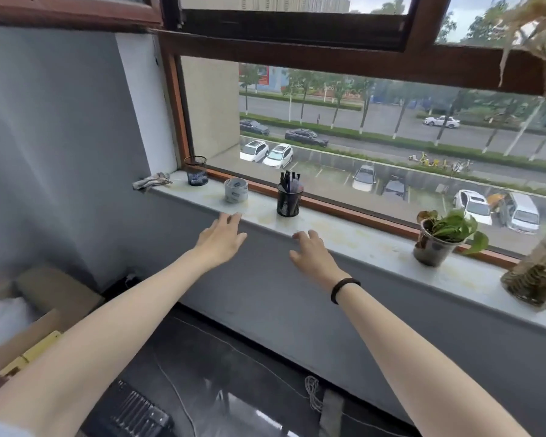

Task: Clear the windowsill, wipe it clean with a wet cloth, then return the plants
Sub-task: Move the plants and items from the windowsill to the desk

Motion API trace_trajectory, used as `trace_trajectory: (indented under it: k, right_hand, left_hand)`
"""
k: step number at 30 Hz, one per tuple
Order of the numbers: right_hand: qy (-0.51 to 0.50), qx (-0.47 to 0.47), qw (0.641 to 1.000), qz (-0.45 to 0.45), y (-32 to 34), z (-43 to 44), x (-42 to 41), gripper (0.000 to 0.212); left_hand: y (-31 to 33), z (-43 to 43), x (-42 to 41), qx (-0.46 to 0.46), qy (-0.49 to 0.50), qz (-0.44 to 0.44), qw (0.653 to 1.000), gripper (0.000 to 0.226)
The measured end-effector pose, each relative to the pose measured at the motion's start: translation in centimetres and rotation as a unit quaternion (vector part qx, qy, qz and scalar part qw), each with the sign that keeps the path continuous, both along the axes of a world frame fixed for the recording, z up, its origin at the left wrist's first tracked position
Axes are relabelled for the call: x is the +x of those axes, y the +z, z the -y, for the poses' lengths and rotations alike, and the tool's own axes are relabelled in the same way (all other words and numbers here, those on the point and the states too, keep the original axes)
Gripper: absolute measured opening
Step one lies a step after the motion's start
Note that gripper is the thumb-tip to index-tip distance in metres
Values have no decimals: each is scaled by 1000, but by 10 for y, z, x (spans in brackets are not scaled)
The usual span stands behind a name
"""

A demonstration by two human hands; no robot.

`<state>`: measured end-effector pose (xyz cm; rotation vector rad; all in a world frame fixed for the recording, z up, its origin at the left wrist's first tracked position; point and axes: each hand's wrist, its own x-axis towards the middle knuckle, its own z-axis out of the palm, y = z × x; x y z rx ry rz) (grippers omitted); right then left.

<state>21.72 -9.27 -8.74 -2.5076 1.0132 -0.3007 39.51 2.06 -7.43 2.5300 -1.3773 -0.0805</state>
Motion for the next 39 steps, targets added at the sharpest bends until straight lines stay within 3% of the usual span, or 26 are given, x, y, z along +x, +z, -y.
trace_trajectory:
  k: [6, 12, 23, 29, 36, 39]
  right_hand:
    - [61, 25, 998, 12, -7, 43, 96, 51]
    - [111, 28, 993, 2, -19, 95, 183, 51]
    - [185, 78, 979, -27, -35, 157, 325, 51]
    - [154, 34, 987, -23, -47, 183, 407, 48]
    - [112, 78, 991, -8, -50, 208, 497, 48]
    - [104, 91, 990, 6, -56, 210, 523, 59]
  left_hand:
    - [-16, 44, 66, 26, 13, 0, 1000, 52]
    - [-27, 89, 127, 76, 11, 70, 995, 47]
    - [-53, 138, 250, 95, 94, 7, 991, 50]
    - [-59, 169, 337, 65, 142, -49, 986, 59]
    - [-70, 214, 441, 68, 148, -77, 984, 71]
    - [-77, 226, 463, 70, 137, -104, 983, 70]
